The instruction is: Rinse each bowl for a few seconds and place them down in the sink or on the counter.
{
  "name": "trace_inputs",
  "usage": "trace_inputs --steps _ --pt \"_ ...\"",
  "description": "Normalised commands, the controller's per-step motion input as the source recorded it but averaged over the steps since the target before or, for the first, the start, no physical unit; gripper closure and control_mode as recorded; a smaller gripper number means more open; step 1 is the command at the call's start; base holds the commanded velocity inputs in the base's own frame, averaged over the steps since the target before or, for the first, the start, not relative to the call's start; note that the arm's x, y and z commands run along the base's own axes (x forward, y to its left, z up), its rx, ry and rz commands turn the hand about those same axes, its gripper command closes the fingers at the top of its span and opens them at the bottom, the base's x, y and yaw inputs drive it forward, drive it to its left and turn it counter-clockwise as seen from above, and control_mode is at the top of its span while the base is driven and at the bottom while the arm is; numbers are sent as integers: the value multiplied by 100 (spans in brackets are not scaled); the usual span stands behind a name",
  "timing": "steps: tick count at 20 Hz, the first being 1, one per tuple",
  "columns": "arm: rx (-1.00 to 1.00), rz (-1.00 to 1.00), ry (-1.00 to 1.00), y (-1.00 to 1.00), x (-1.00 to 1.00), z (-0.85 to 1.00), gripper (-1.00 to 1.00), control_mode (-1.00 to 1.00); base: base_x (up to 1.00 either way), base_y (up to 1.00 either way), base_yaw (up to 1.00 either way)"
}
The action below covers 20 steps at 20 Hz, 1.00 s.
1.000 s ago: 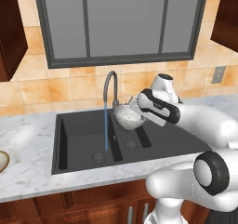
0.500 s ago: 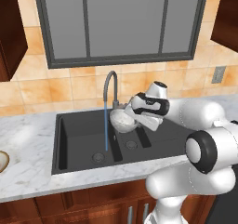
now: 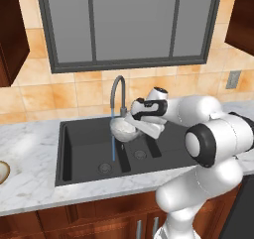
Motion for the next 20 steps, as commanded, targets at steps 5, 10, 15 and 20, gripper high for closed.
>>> trace_inputs --steps 5,10,15,20 --pt "-3 1 3 18 36 -13 100 -100 0 0 0" --pt "-1 1 3 12 40 -13 100 -100 0 0 0" --pt "-1 3 0 -6 15 -3 100 -100 0 0 0" --pt "-6 5 -5 -25 -8 10 100 -100 0 0 0"
